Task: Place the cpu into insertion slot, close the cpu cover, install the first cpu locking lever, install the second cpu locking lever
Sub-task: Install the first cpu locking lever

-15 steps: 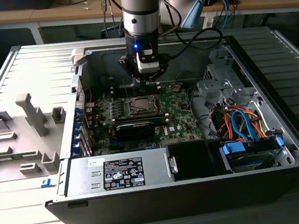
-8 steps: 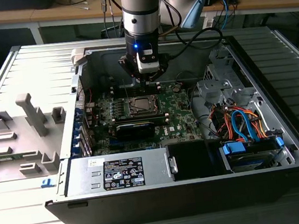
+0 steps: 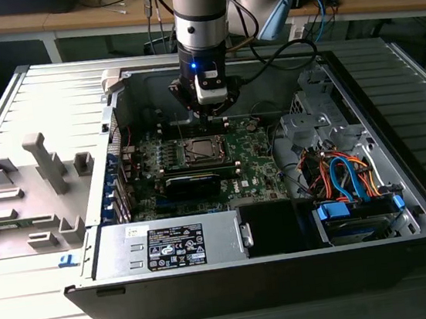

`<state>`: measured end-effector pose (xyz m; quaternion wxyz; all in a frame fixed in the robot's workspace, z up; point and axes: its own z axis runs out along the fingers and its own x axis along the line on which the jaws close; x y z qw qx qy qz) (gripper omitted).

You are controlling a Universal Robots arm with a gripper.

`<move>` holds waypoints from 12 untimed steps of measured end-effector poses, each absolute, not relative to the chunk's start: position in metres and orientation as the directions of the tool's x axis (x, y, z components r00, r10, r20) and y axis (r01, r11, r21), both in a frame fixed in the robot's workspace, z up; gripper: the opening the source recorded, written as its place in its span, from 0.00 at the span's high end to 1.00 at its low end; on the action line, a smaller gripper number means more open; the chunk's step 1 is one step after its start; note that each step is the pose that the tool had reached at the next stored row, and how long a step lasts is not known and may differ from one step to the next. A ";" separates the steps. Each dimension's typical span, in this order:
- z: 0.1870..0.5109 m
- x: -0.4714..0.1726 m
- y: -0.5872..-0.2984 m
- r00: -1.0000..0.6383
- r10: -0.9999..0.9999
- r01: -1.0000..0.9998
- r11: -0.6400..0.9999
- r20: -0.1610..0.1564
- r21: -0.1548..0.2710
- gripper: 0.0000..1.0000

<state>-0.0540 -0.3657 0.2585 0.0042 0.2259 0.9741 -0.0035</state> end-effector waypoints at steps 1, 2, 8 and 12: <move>0.258 -0.054 -0.366 -0.898 0.439 0.439 0.898 -0.010 -0.005 0.89; 0.258 -0.054 -0.366 -0.899 0.439 0.439 0.899 -0.010 -0.005 0.89; 0.258 -0.054 -0.366 -0.900 0.435 0.435 0.900 -0.010 -0.005 0.89; 0.258 -0.054 -0.366 -0.901 0.433 0.433 0.901 -0.010 -0.005 0.89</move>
